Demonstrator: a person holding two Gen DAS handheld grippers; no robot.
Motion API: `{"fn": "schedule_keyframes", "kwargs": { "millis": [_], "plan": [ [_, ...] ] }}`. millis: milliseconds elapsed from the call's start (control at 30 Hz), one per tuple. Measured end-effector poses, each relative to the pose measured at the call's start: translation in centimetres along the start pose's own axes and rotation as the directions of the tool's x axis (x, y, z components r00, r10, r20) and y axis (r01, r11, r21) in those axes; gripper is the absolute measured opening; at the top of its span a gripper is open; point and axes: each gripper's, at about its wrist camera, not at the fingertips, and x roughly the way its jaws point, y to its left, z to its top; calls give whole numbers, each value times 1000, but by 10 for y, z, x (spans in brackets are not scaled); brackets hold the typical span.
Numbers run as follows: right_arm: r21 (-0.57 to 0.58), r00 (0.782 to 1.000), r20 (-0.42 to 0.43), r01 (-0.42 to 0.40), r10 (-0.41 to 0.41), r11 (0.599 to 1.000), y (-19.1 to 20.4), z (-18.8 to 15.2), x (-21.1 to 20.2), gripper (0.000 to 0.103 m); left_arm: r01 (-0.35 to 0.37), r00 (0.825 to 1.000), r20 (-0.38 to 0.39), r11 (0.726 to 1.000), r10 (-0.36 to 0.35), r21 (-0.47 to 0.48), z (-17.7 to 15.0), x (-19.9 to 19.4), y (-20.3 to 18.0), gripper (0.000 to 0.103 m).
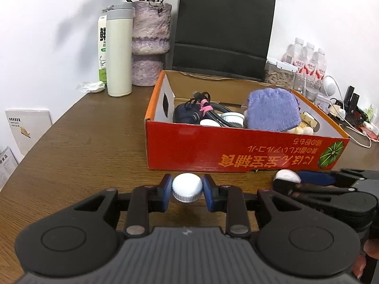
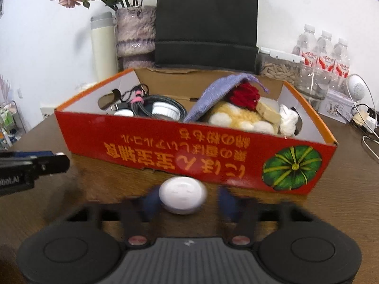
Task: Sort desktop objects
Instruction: 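Grasp a small white cap with the left tool while the right tool grasps the flat white cap, then carry both white caps into the box and release them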
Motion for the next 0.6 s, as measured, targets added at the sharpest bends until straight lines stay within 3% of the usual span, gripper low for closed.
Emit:
{"fn": "schedule_keyframes", "kwargs": {
  "millis": [133, 367, 600],
  "plan": [
    [-18, 999, 6, -34, 34, 999, 3, -2, -5, 38, 3, 1000, 18, 1000, -3, 7, 0, -4, -2, 28],
    [-26, 990, 117, -75, 77, 997, 5, 8, -39, 38, 16, 997, 72, 1000, -17, 7, 2, -15, -6, 29],
    [-6, 969, 242, -56, 56, 998, -7, 34, -63, 38, 22, 975, 219, 1000, -25, 17, 30, -37, -24, 29]
  ]
}}
